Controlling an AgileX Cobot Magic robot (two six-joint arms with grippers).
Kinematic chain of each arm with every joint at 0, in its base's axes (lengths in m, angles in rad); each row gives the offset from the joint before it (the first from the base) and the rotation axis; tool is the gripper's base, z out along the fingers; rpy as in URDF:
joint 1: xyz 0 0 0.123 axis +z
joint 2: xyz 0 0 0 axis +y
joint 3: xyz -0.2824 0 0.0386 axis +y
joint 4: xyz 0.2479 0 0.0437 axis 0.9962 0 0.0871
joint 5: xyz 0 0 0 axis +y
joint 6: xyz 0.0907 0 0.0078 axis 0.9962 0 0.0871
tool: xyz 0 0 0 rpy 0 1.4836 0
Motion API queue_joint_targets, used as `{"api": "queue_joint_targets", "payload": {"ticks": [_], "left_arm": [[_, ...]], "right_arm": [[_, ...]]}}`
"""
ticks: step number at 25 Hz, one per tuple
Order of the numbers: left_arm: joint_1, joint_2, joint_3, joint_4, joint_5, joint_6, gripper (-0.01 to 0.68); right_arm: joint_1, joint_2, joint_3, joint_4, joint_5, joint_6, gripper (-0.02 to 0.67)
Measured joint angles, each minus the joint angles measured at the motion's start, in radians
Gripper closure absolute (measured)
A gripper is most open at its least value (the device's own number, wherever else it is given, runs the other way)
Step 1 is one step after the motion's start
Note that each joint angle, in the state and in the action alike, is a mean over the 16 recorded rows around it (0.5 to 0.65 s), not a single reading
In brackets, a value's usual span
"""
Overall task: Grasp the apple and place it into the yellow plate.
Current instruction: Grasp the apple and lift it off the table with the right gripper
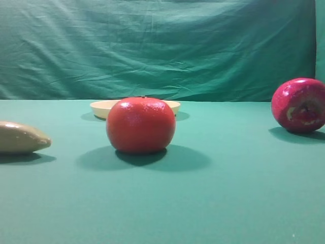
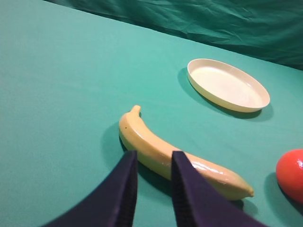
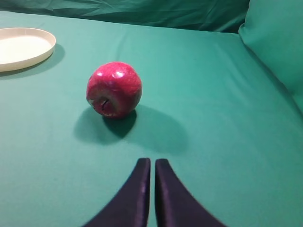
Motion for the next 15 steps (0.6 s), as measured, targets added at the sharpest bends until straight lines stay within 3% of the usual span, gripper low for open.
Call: {"api": "queue_joint_targets", "payload": {"ticks": [15], "left_arm": [[0.0, 0.0, 0.0, 0.0, 0.0, 0.0, 0.516]], "right_arm": [[0.0, 0.044, -0.074, 0.032, -0.224, 0.001, 0.649]]}}
